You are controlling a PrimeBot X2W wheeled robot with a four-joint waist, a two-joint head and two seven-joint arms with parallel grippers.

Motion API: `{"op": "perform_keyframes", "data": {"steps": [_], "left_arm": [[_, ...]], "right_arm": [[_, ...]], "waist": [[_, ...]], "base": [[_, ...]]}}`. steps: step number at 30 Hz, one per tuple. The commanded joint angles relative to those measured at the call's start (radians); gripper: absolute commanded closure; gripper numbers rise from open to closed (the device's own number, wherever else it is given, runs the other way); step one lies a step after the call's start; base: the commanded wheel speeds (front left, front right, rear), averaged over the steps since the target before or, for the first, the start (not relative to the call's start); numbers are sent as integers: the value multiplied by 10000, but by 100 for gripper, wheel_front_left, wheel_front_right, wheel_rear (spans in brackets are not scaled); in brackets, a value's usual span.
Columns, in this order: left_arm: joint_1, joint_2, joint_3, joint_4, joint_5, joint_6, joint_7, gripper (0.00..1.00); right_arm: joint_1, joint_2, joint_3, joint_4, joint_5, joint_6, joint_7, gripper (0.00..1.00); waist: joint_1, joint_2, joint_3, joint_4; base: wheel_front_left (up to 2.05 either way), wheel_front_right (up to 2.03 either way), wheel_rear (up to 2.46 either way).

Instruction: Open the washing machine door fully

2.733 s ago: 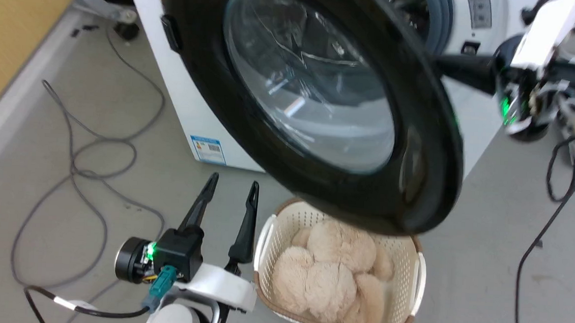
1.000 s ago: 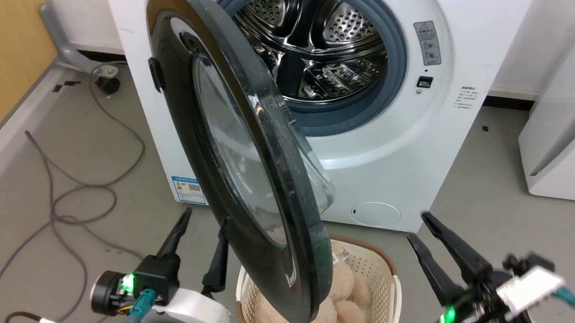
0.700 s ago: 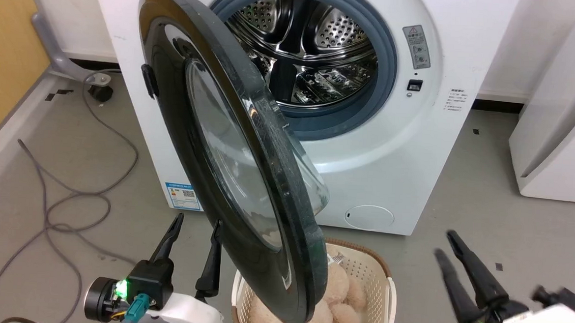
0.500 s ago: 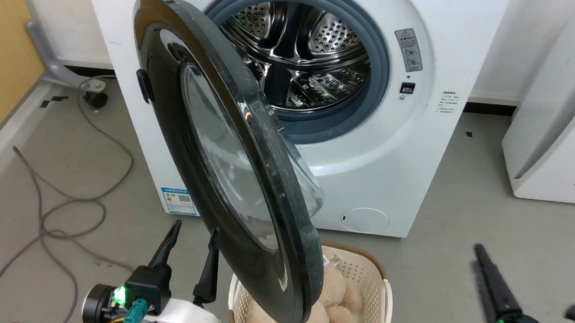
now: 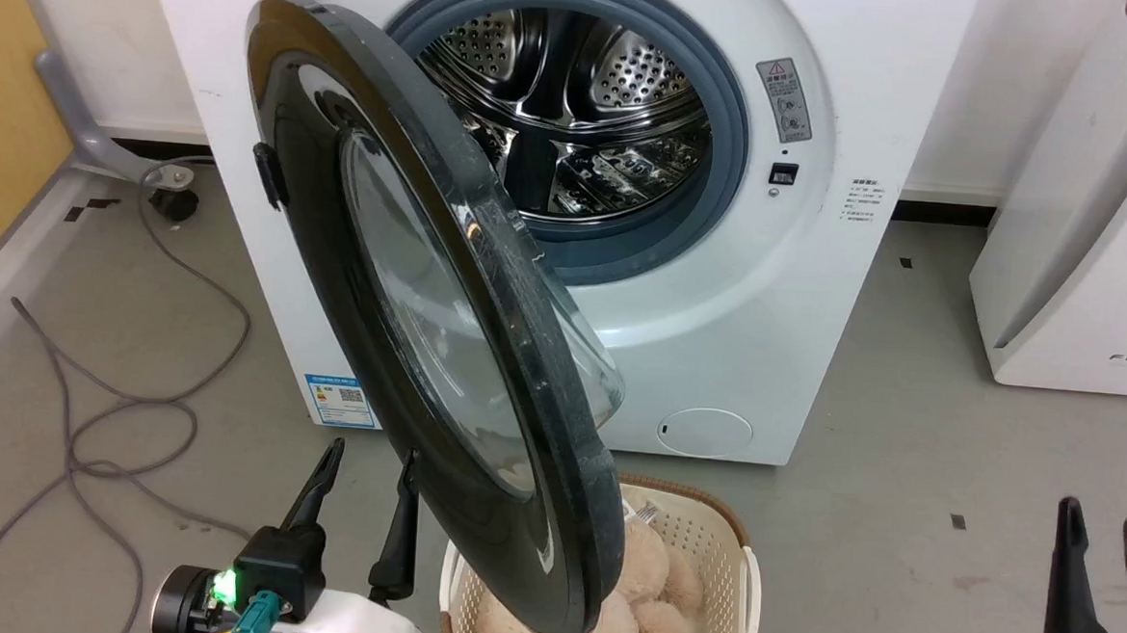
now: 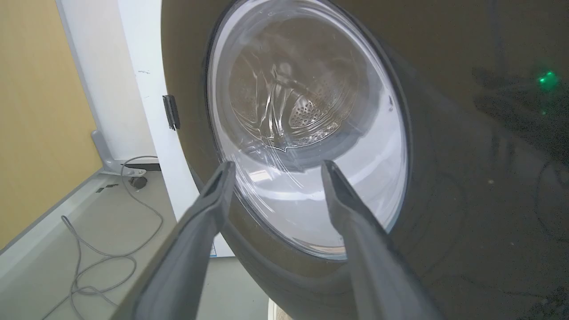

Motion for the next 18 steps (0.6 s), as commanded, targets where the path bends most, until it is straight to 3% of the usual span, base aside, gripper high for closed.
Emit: {"op": "perform_keyframes", "data": {"steps": [1,5,9,18], "left_arm": [[114,-3,38,2,62,1,-55,0],[101,-9,76,-17,69,2,-55,0],[112,-14,128,-20,66,11,-55,0],[82,-40,135,-11,71,-59,-55,0]], "right_arm": [[161,405,-285,-480,-945,10,59,0],[371,933,-700,-1845,-3522,10,499,0],[623,1064,-274,-2641,-4862,10,1058,0],[968,1080,1,-2407,-5029,10,1637,0]], "waist": [[0,0,20,-12],[0,0,49,-24],[0,0,79,-60],[0,0,112,-46]], "base": [[0,0,0],[0,0,0],[0,0,0],[0,0,0]]}}
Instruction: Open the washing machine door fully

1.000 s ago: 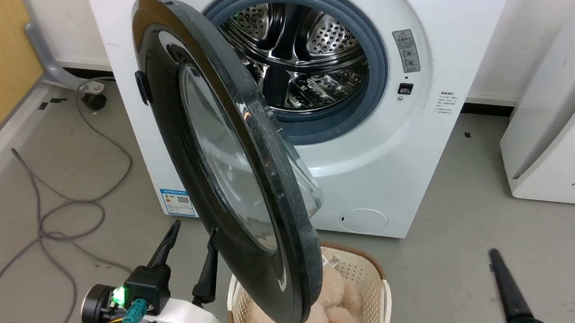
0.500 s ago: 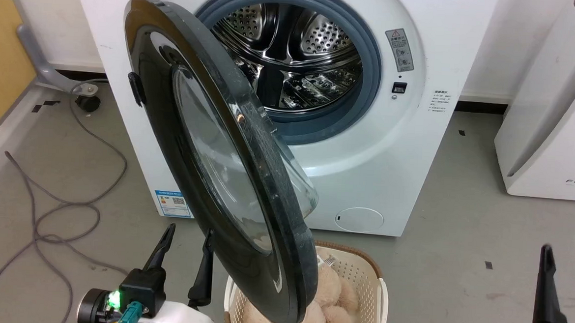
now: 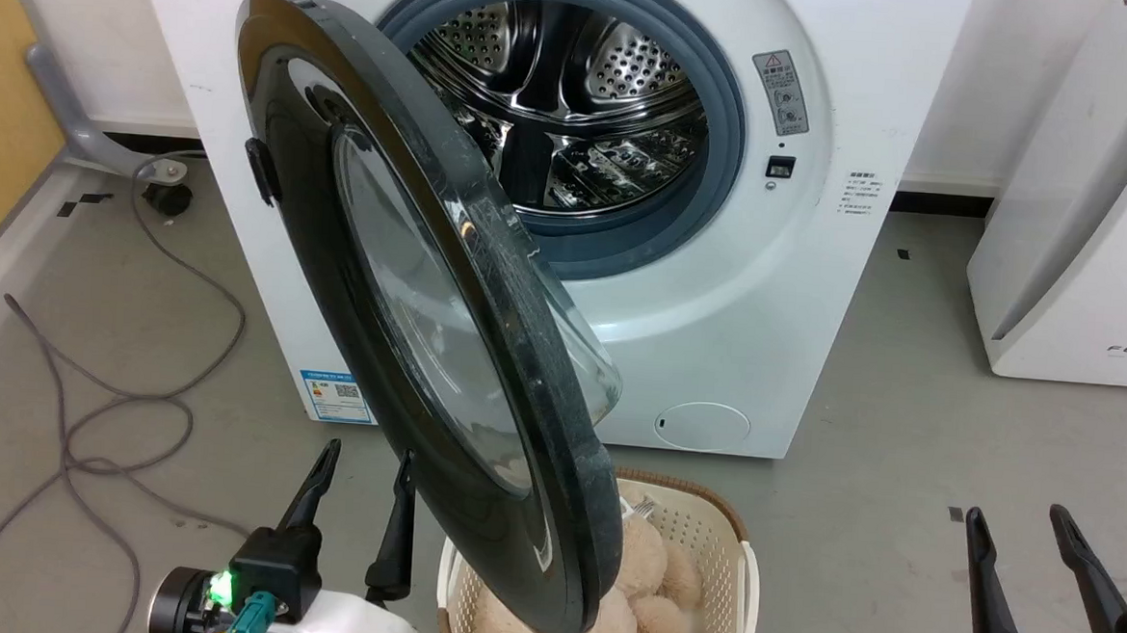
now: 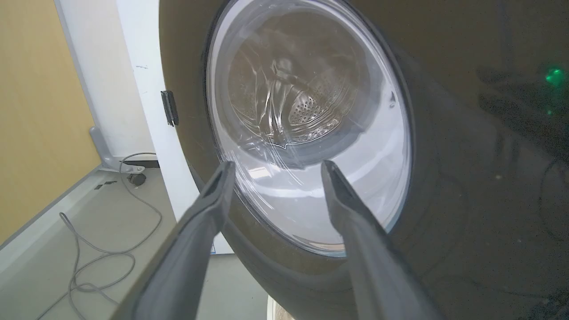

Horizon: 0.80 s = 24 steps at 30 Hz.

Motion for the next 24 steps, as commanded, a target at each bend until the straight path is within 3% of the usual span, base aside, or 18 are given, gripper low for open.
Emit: {"op": "perform_keyframes", "data": {"steps": [1,5,6,7,9,17,24], "left_arm": [[53,-28,21,15,73,-22,-53,0],[67,-40,6,80,65,-55,-53,0],[64,-42,5,94,58,-70,-53,35],[57,-44,3,103,57,-82,-53,76],[32,-48,-1,97,60,-97,-53,100],[-9,-106,128,-563,-126,-149,-53,100],[-201,-168,321,-2428,-240,-310,-53,100]], "right_arm": [[175,43,-26,35,8,6,37,0],[162,43,-13,87,202,6,52,0],[161,44,-10,100,252,6,50,0],[162,44,-5,108,277,6,45,0],[168,44,21,126,363,6,39,0],[192,44,80,141,548,6,3,0],[164,45,76,136,695,6,-5,0]], "waist": [[0,-1,1,-2],[0,-1,12,-3],[0,-1,15,-1],[0,-1,17,4],[0,-1,22,13],[0,-1,50,31],[0,-1,106,64]], "base": [[0,0,0],[0,0,0],[0,0,0],[0,0,0],[0,0,0],[0,0,0],[0,0,0]]}}
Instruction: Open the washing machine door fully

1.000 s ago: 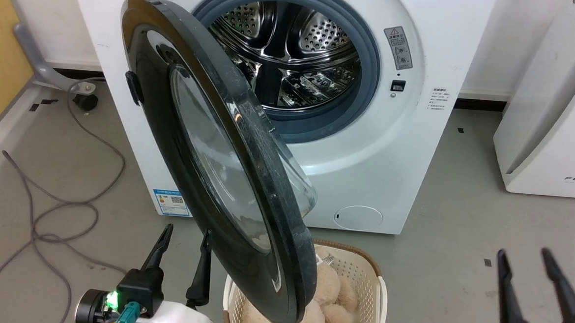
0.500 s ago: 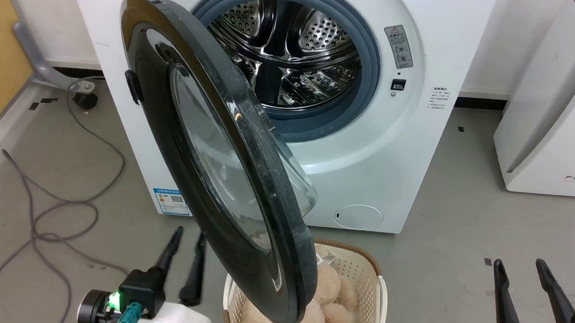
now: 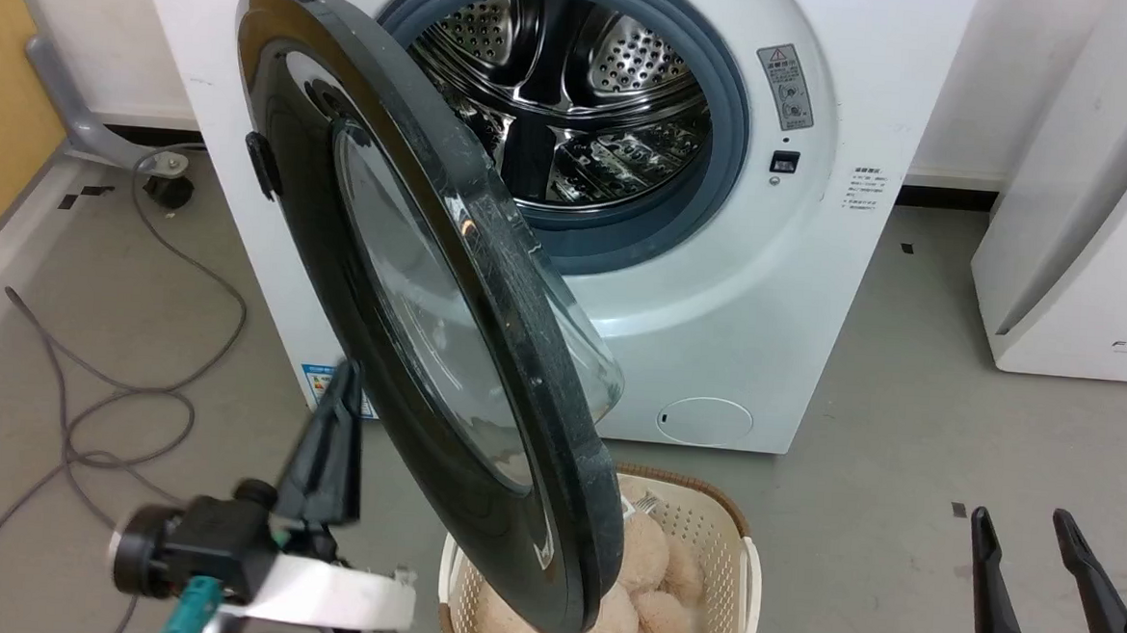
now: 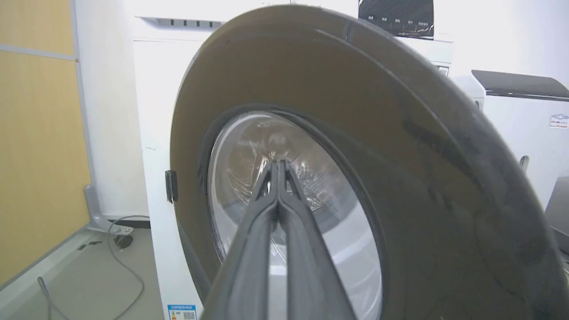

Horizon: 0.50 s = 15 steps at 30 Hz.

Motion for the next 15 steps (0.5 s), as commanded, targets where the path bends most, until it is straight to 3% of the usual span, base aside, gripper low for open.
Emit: {"op": "perform_keyframes", "data": {"steps": [1,8,15], "left_arm": [[-169,14,58,-238,-33,-40,-53,100],[-538,-21,39,-2279,-22,-17,-53,100],[-1232,-31,-733,-4307,-327,164,-53,100]], "right_arm": [[156,45,3,19,61,6,-47,0],[131,45,15,35,161,6,-78,0],[99,45,47,71,235,6,-69,0]], "waist": [[0,0,11,2],[0,0,72,10],[0,0,88,-17]], "base": [[0,0,0],[0,0,0],[0,0,0]]}}
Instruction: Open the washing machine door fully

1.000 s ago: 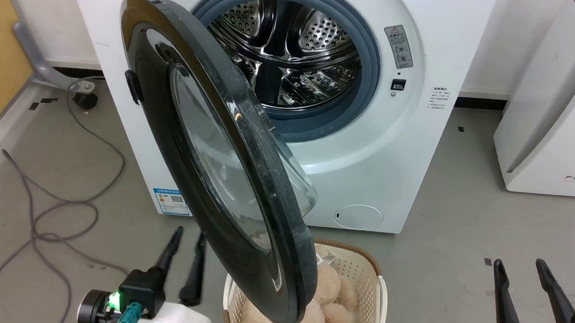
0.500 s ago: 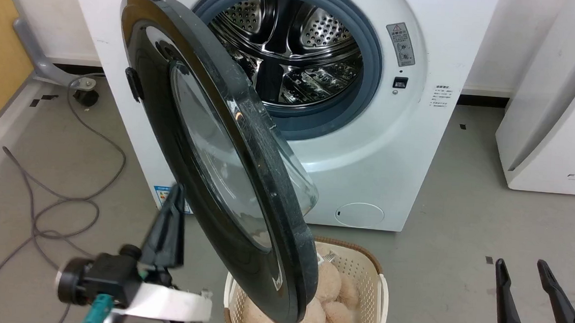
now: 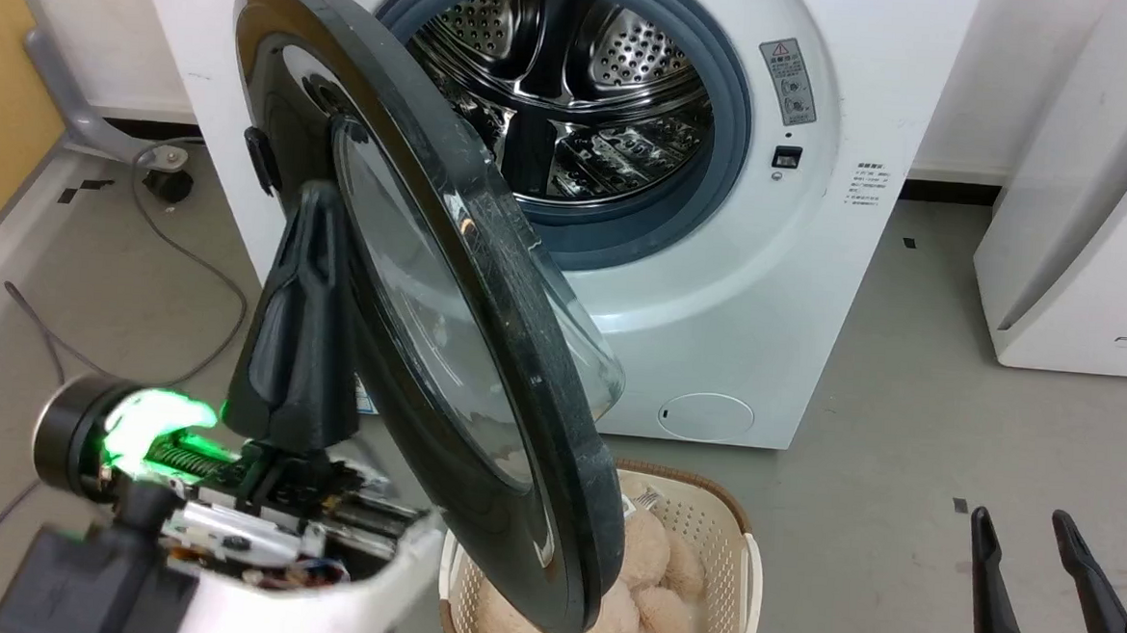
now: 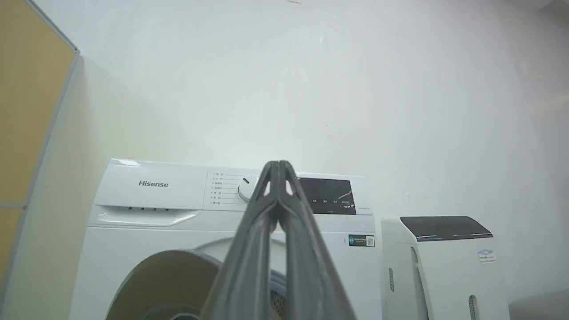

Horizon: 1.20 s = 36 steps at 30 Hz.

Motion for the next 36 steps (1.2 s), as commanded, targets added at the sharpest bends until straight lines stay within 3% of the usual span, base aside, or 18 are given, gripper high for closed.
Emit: {"op": "perform_keyframes", "data": {"steps": [1,5,7,12,19,27,36], "left_arm": [[-212,9,-191,-255,-10,14,-42,100],[-504,8,-1353,-1024,-217,-125,-42,100],[-463,8,-2173,-962,-277,-426,-42,100],[-48,136,-4287,-29,-376,-1089,-42,100],[323,789,-6266,1460,-1009,-1273,811,100],[224,955,-6913,3647,-1429,-1213,2460,100],[-658,368,-6119,5845,-1439,-201,2400,100]], "right_arm": [[104,43,-7,30,88,6,-14,0],[106,43,-35,72,117,6,-1,0],[104,43,-48,97,129,6,4,0],[104,43,-13,145,150,6,-2,0],[158,43,-39,170,170,6,-7,0],[119,43,-12,212,186,6,5,0],[112,43,15,301,253,6,19,0]], "waist": [[0,0,-2,5],[0,0,-15,13],[0,0,-35,28],[0,0,-88,33],[0,0,-101,10],[0,0,-31,-7],[0,0,43,-95]], "base": [[0,0,0],[0,0,0],[0,0,0],[0,0,0],[0,0,0],[0,0,0],[0,0,0]]}}
